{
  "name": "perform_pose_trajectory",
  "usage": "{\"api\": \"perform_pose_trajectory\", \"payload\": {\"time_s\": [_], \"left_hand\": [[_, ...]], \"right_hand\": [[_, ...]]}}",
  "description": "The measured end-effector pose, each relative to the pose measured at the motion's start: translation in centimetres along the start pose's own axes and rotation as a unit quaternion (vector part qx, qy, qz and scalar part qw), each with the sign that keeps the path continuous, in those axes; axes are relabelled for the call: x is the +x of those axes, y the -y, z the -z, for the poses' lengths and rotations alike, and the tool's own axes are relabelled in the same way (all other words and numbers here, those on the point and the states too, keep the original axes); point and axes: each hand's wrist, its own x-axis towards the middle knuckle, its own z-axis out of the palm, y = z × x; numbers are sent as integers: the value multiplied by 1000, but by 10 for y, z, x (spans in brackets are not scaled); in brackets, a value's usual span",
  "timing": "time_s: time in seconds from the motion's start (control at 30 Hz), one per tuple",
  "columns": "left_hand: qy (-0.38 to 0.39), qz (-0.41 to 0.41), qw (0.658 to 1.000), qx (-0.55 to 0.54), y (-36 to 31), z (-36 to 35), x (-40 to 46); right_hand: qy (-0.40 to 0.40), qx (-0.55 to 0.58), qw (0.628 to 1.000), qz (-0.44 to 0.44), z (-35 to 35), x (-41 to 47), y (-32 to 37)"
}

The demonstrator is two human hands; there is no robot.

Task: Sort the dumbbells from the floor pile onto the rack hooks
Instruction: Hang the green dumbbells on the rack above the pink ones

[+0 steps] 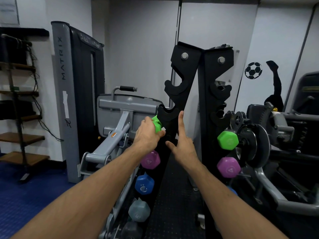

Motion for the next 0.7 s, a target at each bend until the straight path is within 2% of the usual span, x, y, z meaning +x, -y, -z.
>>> {"api": "perform_pose_trajectory", "payload": {"time_s": [0.2, 0.33, 0.7], "left_hand": [[-15, 10, 999, -39, 1, 2, 2], [5, 7, 997, -75, 5, 4, 5], [24, -5, 998, -66, 14, -5, 11]], "right_hand": [[5, 12, 1000, -6, 2, 0, 1], [10, 21, 1000, -7, 4, -2, 1], [9, 43, 999, 0, 4, -1, -4]]}}
